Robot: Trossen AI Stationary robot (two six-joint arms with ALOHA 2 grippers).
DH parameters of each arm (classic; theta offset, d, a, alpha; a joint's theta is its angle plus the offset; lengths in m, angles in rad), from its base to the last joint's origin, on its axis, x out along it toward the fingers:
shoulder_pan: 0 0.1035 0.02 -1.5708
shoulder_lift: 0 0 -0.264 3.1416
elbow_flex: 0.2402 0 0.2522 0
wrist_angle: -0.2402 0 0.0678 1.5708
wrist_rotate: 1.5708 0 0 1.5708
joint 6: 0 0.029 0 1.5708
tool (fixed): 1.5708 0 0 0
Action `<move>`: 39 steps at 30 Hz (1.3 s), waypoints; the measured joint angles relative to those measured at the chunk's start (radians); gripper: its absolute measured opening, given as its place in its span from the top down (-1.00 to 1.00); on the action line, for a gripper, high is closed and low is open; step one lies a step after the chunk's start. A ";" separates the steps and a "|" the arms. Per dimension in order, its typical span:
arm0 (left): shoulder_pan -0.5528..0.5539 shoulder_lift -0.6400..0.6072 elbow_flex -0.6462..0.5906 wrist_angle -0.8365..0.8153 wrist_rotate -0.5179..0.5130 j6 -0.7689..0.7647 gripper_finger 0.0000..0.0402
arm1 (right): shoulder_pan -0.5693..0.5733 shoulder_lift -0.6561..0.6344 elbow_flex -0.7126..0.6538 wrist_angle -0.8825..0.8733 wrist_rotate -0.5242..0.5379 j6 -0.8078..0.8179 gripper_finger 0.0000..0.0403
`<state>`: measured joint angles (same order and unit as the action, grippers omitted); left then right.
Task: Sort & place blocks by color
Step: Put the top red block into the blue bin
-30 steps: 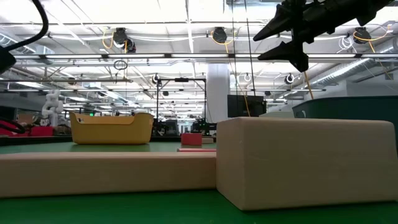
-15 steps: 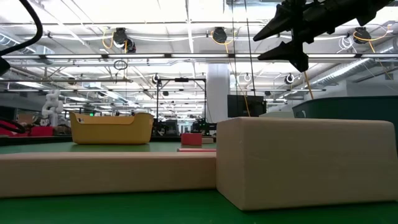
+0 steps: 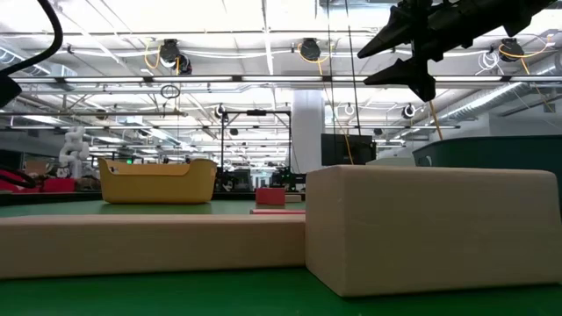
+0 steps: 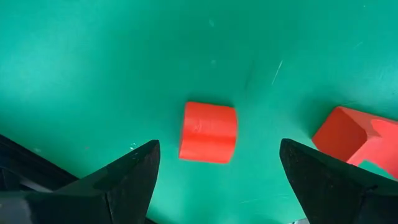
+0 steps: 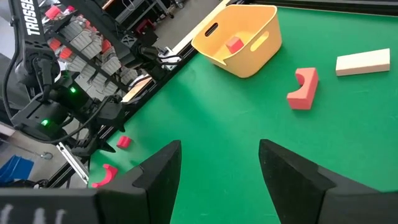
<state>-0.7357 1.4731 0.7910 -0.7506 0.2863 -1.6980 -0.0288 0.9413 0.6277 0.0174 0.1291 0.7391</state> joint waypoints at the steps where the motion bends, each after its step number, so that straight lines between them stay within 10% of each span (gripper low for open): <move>1: 0.000 0.000 0.000 0.000 0.000 -0.006 -0.65 | 0.000 0.000 0.000 0.000 0.000 0.000 -0.02; 18: -0.026 0.125 0.002 0.131 0.052 -0.002 -0.63 | 0.000 0.000 0.000 -0.014 0.000 -0.045 -0.02; 30: -0.026 0.130 0.002 0.121 0.050 -0.014 0.30 | -0.003 0.000 0.000 -0.014 0.000 -0.045 -0.02; 39: 0.005 0.068 -0.001 0.152 -0.068 -0.061 0.34 | -0.003 0.000 0.000 0.034 0.000 -0.023 -0.02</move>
<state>-0.7304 1.5412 0.7902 -0.5990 0.2187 -1.7591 -0.0315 0.9413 0.6277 0.0514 0.1295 0.7161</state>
